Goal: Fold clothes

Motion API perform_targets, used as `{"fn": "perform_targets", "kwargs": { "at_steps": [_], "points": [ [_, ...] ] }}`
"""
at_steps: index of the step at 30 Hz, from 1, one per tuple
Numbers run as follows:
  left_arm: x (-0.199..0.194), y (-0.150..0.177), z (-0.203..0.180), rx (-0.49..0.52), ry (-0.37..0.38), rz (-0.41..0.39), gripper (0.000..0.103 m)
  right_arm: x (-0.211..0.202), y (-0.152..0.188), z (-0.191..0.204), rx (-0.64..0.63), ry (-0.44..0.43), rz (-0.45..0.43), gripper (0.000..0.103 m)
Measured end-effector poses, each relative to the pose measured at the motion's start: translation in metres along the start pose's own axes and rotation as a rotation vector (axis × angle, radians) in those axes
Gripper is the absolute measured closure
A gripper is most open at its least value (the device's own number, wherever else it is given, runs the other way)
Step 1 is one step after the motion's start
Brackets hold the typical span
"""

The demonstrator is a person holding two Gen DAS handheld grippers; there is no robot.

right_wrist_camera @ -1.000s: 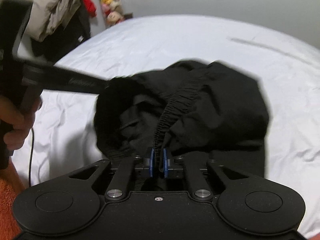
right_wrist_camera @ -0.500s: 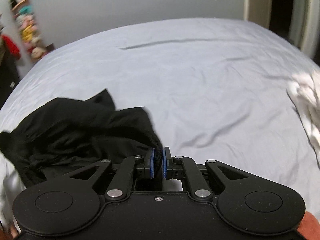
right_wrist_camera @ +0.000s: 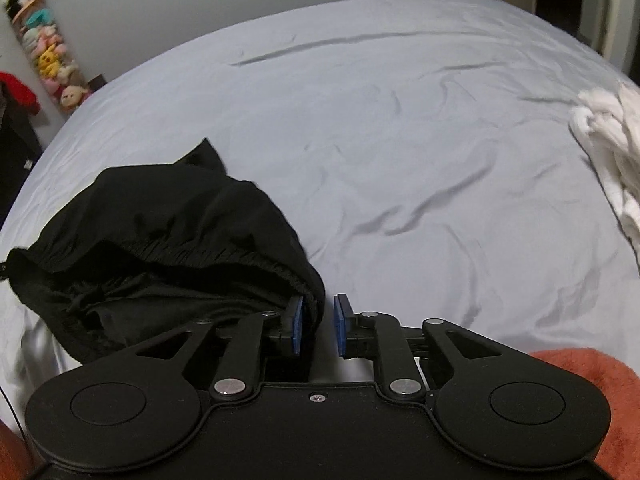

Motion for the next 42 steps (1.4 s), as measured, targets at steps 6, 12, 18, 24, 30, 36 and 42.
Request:
{"fn": "perform_targets", "kwargs": {
  "at_steps": [6,12,18,24,30,36,42],
  "points": [
    [-0.003,0.000,-0.014,0.098,-0.026,-0.042,0.082,-0.008,0.003,0.013,-0.073,0.030,-0.029,0.059],
    [-0.017,0.008,-0.050,0.319,-0.024,-0.146,0.067,-0.012,0.006,0.011,-0.058,0.013,-0.042,0.058],
    [-0.011,0.021,-0.081,0.488,-0.023,-0.141,0.067,-0.012,0.011,0.013,-0.063,-0.016,-0.040,0.057],
    [-0.002,0.030,-0.100,0.590,-0.036,-0.113,0.067,-0.003,0.017,0.018,-0.059,-0.049,-0.010,0.057],
    [0.011,0.039,-0.122,0.726,-0.069,-0.108,0.067,0.002,0.018,0.019,-0.059,-0.048,-0.006,0.056],
    [0.025,0.049,-0.144,0.871,-0.089,-0.111,0.067,-0.002,0.019,0.016,-0.036,-0.057,-0.044,0.054],
    [0.034,0.054,-0.153,0.928,-0.074,-0.105,0.086,-0.005,0.013,0.007,0.007,-0.056,-0.076,0.054]
  ]
}}
Point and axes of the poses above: each gripper's, at about its wrist camera, not at the fingertips, and x roughly the way its jaws point, z to its left, y to its underside, the point moved 5 cm from there along x, roughly the way its jaws point, and after that the axes turned 13 degrees about z, right-handed, at the moved point
